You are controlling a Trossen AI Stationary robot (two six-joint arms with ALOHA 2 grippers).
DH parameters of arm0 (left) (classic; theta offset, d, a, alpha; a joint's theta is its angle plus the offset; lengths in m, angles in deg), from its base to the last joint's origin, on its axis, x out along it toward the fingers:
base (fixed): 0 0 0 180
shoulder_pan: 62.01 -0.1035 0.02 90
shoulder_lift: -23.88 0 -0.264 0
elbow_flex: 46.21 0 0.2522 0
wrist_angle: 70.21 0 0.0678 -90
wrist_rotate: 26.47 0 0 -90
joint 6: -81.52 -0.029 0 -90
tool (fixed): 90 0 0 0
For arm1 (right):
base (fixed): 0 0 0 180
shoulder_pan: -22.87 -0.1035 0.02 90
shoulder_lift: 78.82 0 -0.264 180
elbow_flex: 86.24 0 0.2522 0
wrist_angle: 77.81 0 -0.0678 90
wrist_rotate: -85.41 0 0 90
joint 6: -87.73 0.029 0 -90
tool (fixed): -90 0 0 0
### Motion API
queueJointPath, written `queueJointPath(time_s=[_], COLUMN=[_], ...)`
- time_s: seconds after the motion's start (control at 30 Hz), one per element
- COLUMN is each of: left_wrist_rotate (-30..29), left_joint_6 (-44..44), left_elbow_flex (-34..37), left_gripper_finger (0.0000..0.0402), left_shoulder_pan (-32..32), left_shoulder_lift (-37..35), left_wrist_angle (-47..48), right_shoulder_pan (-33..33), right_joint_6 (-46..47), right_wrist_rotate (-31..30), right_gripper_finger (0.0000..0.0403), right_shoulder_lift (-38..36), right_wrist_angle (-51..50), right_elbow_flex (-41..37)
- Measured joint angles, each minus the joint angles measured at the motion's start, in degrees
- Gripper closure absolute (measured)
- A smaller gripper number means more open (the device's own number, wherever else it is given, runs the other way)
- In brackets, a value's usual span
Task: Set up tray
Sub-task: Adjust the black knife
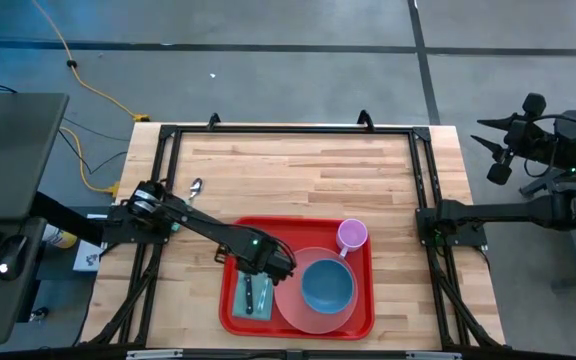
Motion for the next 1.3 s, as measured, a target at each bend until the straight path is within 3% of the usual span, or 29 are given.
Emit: queueJointPath(time_s=[0.37,0.73,0.9,1.1,1.3], left_wrist_rotate=[2.57,1.77,-0.77,1.3,3.58], left_joint_6=[0.81,0.22,-1.3,0.21,1.2], left_elbow_flex=[0.04,-0.02,0.0,-0.01,-0.05], left_gripper_finger=[0.0358,0.0376,0.0329,0.0259,0.0241], left_shoulder_pan=[0.67,3.16,3.02,3.02,3.04], left_shoulder_lift=[0.73,0.63,0.63,0.63,1.59], left_wrist_angle=[-0.44,-4.97,-6.88,-5.25,-5.81], right_shoulder_pan=[0.02,0.0,0.0,0.0,0.01], right_joint_6=[0.01,-1.04,-1.48,-1.5,-1.5], right_wrist_rotate=[0.0,-0.39,-0.51,-0.85,-0.85], right_gripper_finger=[0.0265,0.0265,0.0265,0.0265,0.0265], right_shoulder_lift=[-0.02,-0.04,-0.04,-0.04,-0.04], right_wrist_angle=[-0.01,-0.01,0.01,-0.01,-0.01], right_elbow_flex=[0.0,0.0,0.0,0.0,0.0])
